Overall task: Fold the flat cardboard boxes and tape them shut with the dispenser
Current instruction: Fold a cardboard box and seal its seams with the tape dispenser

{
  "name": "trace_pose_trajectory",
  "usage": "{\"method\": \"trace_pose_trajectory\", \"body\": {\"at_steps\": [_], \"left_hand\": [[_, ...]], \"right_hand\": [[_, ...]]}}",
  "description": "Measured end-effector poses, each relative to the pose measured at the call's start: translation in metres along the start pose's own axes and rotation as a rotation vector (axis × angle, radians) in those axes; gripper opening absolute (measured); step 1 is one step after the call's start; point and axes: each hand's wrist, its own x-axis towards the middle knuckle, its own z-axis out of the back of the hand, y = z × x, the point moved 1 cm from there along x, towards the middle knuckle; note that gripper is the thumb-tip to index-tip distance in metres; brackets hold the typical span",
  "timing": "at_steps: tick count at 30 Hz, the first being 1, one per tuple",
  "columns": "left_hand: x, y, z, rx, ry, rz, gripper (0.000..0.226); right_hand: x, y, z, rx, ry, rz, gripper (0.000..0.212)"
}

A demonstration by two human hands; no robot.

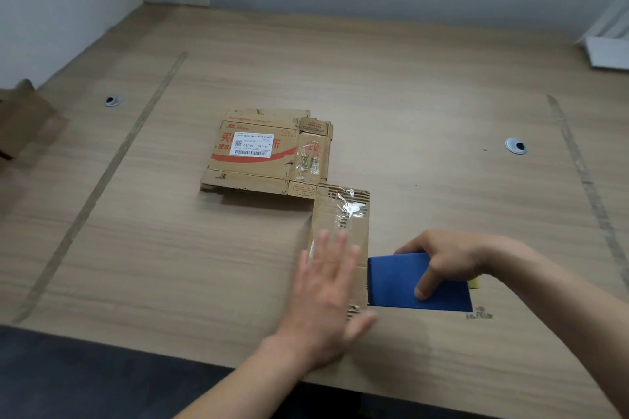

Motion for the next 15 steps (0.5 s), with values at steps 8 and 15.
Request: {"method": "trace_pose_trajectory", "body": {"at_steps": [8,15], "left_hand": [[0.010,-0.008,-0.020,0.306,0.416,-0.046,0.093],[0.012,-0.009,-0.016,0.325,0.453,-0.031,0.093]], "right_hand": [[0.001,0.004,-0.004,0.015,-0.003,-0.015,0.051],[-0.014,-0.018,-0.001,0.131,0.000,-0.033,0.059]]}}
